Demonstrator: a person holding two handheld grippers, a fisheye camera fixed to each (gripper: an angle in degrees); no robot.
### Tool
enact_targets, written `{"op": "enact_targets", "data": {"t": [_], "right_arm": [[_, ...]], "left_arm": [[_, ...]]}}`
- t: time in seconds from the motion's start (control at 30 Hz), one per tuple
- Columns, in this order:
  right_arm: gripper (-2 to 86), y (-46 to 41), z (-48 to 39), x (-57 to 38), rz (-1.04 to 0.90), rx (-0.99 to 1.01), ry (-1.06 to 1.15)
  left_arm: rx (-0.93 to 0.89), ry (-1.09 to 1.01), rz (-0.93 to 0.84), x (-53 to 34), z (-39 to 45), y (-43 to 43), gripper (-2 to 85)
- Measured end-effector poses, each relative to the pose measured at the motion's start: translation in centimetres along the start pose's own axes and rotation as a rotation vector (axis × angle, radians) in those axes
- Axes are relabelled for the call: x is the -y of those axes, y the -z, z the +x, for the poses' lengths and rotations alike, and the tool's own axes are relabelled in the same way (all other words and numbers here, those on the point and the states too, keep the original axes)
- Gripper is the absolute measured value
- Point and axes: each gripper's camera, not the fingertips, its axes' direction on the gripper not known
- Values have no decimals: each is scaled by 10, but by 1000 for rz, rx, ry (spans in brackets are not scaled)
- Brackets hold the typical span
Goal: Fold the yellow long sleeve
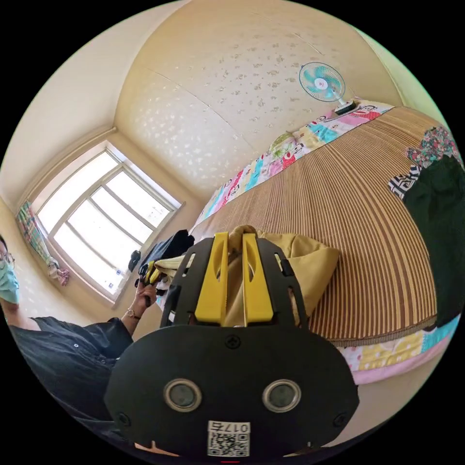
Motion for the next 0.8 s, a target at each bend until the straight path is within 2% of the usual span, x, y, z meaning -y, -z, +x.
{"op": "enact_targets", "data": {"t": [0.07, 0.13, 0.27, 0.33, 0.4, 0.5, 0.63, 0.73, 0.8], "right_arm": [[111, -13, -9, 14, 18, -48, -53], [127, -25, -29, 4, 21, -122, -5], [129, -55, -35, -46, -106, -306, 52], [127, -73, -22, -82, -169, -448, 19], [123, -88, -12, -102, -226, -503, 35], [117, -87, -16, -108, -159, -521, 54], [113, -91, -4, -85, -186, -495, -49], [110, -89, 2, -76, -204, -484, -49], [108, -83, 5, -74, -201, -474, -43]], "left_arm": [[117, -32, 59, 13, 8, -8, 138], [253, -68, 69, -1, 15, -14, 144], [661, -62, -65, -71, -1, -44, 149], [783, -19, -122, -97, -15, -56, 154], [768, 53, -154, -114, -31, -64, 162], [656, 133, -93, -125, -42, -68, 150], [437, 214, -58, -104, -56, -82, 82], [378, 26, 3, -74, -6, -112, 56], [370, -145, -90, -59, 35, -160, 53]]}}
